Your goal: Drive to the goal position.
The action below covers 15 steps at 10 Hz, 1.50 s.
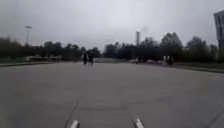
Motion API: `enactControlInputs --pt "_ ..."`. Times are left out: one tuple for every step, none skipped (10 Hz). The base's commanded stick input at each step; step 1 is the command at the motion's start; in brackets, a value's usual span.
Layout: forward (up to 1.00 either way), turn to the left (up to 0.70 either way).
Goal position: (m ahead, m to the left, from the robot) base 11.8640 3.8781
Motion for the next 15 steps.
enactControlInputs --pt "1.00 0.00" --pt "1.00 0.00" --pt "1.00 0.00" --pt "1.00 0.00" --pt "0.95 0.00" --pt "0.74 0.00" --pt "0.97 0.00" --pt "1.00 0.00" --pt "0.98 0.00" --pt "1.00 0.00" --pt "0.98 0.00" --pt "0.98 -0.03" --pt "0.98 -0.28" --pt "1.00 -0.39" --pt "1.00 -0.39"
